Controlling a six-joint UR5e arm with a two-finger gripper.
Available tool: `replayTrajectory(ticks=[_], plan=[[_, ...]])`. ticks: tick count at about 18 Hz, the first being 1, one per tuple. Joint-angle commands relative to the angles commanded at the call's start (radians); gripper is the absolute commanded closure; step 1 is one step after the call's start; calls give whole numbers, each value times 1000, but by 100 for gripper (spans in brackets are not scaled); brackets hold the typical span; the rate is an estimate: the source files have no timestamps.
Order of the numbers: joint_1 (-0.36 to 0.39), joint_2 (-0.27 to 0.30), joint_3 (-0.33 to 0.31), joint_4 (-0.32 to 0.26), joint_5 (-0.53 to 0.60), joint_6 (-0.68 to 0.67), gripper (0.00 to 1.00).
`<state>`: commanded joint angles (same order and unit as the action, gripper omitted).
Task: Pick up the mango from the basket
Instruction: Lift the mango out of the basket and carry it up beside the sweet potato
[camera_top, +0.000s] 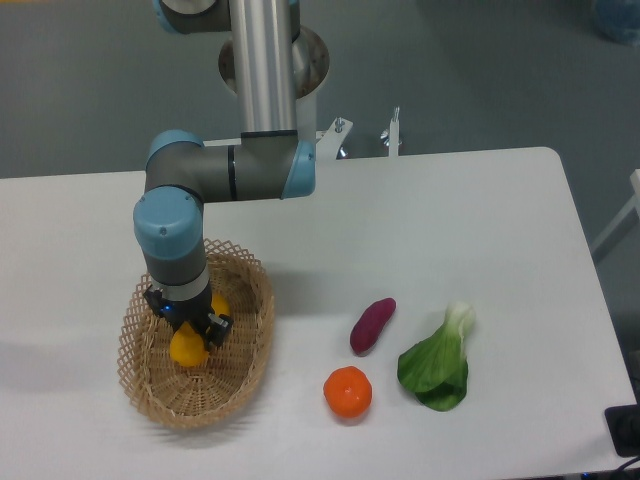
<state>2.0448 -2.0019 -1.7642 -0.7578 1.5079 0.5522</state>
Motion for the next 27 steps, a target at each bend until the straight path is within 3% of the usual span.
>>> replayTrajectory(ticks=[2,8,13,22,27], plan=[[14,21,31,-15,6,3,40],[170,104,106,-95,-8,89,40],[294,130,201,-280,-29,219,40],[534,192,201,-416,-80,576,40],[584,193,212,-430,-84,623,40]])
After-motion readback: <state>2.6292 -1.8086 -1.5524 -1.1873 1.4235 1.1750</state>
